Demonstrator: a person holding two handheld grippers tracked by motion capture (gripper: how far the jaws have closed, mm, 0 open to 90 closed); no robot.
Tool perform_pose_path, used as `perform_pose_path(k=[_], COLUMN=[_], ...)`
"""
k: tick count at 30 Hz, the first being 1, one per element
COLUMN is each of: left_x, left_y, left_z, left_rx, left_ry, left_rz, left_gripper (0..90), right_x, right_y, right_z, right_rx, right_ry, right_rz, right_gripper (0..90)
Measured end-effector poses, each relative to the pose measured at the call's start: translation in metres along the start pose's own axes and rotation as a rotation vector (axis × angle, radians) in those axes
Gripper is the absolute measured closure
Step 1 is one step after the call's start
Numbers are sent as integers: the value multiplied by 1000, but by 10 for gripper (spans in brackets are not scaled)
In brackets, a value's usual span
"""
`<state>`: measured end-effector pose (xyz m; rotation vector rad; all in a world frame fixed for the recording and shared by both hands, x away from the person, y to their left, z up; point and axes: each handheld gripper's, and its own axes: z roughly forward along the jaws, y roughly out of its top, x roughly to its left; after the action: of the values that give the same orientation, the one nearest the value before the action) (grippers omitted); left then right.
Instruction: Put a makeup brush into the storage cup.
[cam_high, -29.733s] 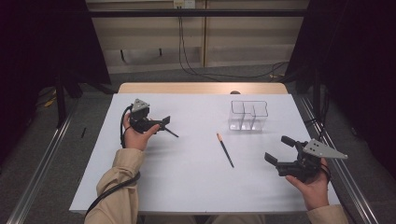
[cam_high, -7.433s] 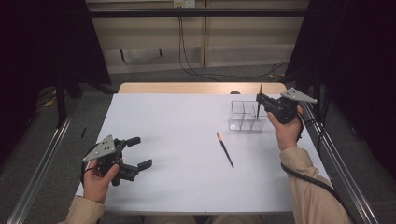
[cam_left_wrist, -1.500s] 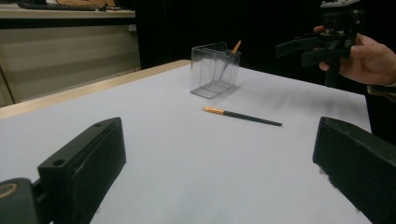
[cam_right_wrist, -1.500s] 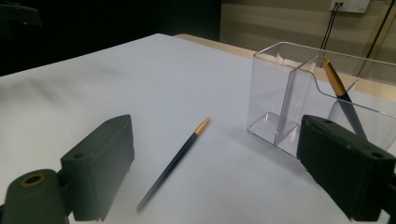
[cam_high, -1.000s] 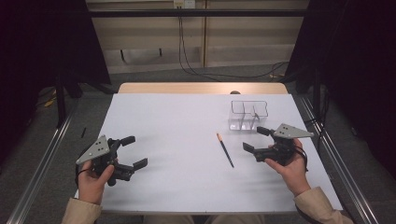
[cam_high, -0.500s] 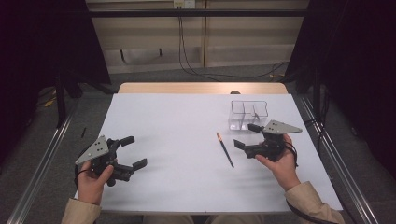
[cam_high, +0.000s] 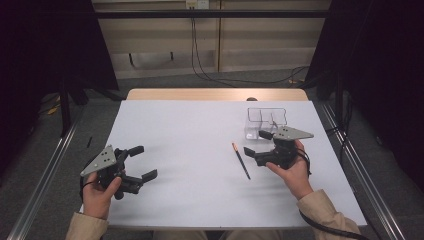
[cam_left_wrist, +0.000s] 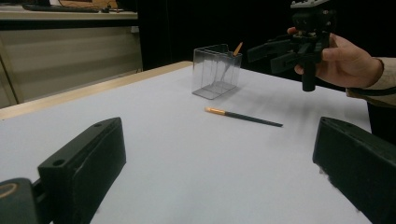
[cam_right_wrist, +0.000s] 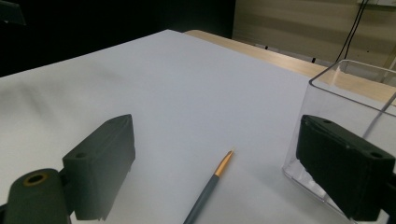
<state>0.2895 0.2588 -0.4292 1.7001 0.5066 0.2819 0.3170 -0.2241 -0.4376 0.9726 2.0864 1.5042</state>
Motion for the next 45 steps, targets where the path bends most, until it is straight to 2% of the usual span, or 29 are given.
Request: perform_pose_path(k=[26, 45], left_x=[0, 0], left_y=[0, 0], left_z=[-2, -3], left_rx=[-6, -1], left_ry=[5, 2], left_rz=[1, 7], left_gripper=[27, 27], right_x=[-3, -5], right_y=[4, 6], right_z=[27, 41], right_rx=[44, 116], right_ry=[-7, -22], right_rz=[-2, -15], right_gripper=[114, 117])
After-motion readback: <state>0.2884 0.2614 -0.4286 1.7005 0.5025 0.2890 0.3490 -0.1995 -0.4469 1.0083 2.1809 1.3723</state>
